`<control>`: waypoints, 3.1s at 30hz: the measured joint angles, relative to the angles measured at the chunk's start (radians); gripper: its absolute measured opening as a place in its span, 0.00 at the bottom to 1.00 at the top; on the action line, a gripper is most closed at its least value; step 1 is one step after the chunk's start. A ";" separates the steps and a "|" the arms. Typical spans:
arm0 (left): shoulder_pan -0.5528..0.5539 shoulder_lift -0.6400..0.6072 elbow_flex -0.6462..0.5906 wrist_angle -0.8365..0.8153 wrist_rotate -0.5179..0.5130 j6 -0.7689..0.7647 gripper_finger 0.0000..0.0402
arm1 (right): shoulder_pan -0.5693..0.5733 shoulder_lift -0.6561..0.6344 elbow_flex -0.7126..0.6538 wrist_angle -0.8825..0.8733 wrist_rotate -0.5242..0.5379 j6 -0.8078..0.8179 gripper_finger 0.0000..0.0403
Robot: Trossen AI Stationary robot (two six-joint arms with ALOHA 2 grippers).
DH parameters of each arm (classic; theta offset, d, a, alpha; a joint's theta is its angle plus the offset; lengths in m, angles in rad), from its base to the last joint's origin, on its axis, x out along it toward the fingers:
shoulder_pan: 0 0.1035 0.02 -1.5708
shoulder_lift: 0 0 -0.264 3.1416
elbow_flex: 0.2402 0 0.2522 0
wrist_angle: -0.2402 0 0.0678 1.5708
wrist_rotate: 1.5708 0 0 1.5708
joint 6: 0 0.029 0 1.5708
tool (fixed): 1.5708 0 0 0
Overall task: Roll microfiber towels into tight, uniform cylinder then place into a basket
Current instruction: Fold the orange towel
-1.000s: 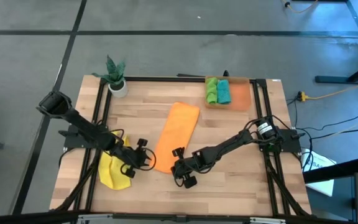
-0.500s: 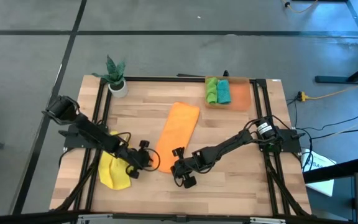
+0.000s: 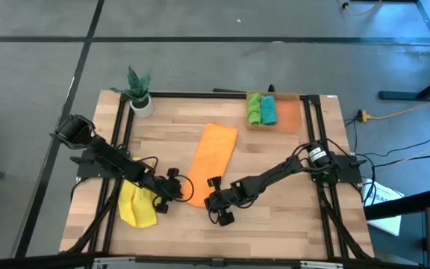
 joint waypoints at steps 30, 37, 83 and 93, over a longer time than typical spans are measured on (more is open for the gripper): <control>0.221 -0.039 0.350 -0.514 0.251 -0.369 0.00 | -0.007 -0.082 -0.002 -0.123 -0.068 0.350 0.01; 0.252 -0.039 0.404 -0.658 0.252 -0.409 0.00 | -0.009 -0.121 0.000 -0.138 -0.063 0.480 0.01; 0.339 0.100 0.405 -0.488 -0.003 -0.355 0.00 | -0.047 -0.168 0.001 -0.504 0.299 0.905 0.03; 0.356 0.100 0.405 -0.462 0.003 -0.355 0.03 | -0.056 -0.168 0.000 -0.522 0.276 0.883 0.05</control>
